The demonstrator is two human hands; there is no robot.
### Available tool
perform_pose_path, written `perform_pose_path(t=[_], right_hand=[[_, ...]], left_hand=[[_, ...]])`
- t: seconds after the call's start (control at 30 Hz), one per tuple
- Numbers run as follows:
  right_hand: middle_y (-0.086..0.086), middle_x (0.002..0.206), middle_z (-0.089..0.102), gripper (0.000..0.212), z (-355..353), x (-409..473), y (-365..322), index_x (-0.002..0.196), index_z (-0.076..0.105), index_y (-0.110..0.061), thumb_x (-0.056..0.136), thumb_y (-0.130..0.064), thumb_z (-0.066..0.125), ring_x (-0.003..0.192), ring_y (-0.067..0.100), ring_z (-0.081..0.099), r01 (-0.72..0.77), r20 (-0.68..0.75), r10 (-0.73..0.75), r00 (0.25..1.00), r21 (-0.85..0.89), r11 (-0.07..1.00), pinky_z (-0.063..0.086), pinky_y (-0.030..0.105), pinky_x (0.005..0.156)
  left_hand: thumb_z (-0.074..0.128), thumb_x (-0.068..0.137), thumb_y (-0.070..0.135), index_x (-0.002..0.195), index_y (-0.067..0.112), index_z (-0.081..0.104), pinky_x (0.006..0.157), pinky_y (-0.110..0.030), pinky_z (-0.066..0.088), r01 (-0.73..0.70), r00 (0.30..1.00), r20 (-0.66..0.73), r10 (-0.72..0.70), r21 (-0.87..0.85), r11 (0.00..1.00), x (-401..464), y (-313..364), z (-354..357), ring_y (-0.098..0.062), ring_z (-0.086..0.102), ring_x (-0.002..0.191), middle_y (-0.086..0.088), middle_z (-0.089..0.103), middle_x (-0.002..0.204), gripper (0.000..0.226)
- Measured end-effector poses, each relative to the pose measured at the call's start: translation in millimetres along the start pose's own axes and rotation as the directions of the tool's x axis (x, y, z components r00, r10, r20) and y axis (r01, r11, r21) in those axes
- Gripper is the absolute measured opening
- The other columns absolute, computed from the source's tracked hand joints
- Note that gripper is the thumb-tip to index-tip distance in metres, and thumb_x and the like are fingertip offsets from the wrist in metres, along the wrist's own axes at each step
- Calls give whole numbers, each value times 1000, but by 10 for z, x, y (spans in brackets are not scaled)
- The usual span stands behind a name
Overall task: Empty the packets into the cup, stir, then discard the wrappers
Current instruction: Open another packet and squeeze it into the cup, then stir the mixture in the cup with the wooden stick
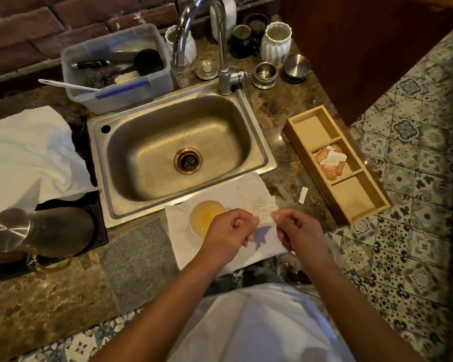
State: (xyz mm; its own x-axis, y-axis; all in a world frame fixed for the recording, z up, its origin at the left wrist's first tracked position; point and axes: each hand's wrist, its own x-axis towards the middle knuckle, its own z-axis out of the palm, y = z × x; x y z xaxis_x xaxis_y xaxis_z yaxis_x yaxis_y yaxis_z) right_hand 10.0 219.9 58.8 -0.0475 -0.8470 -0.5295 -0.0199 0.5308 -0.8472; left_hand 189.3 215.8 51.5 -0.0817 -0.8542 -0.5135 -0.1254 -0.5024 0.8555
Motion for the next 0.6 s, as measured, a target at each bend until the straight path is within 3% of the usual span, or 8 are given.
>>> perform_pose_path(t=[0.17, 0.33, 0.5, 0.6], right_hand=[[5, 56, 53, 17, -368, 211, 86, 92, 71, 1, 97, -13, 63, 45, 13, 40, -86, -33, 88, 996, 50, 995, 34, 25, 44], [2, 55, 57, 20, -648, 534, 209, 84, 72, -5, 96, -20, 67, 42, 9, 42, -166, -86, 161, 983, -52, 985, 34, 21, 41], [-3, 51, 60, 34, -791, 829, 429, 69, 71, -8, 94, -31, 69, 49, 13, 51, -172, -129, 144, 981, -251, 952, 41, 29, 57], [-4, 55, 65, 29, -834, 953, 530, 75, 74, -11, 93, -33, 69, 57, 14, 59, -203, -185, 152, 971, -301, 932, 44, 29, 64]], left_hand=[[68, 94, 24, 80, 15, 72, 60, -35, 51, 89, 996, -2, -89, 73, 993, 290, 73, 393, -15, 56, 55, 4, 65, 55, 17], [68, 94, 22, 81, 14, 74, 61, -34, 53, 137, 990, -40, -132, 146, 980, 671, -27, 708, -15, 59, 55, 0, 67, 60, 17], [67, 92, 24, 83, 8, 77, 70, -30, 53, 196, 980, -79, -180, 278, 941, 1014, -153, 955, -19, 63, 64, -4, 69, 66, 21], [68, 91, 30, 82, 13, 79, 75, -29, 52, 188, 982, -72, -174, 381, 905, 1150, -228, 1043, -16, 65, 67, 4, 69, 63, 23]])
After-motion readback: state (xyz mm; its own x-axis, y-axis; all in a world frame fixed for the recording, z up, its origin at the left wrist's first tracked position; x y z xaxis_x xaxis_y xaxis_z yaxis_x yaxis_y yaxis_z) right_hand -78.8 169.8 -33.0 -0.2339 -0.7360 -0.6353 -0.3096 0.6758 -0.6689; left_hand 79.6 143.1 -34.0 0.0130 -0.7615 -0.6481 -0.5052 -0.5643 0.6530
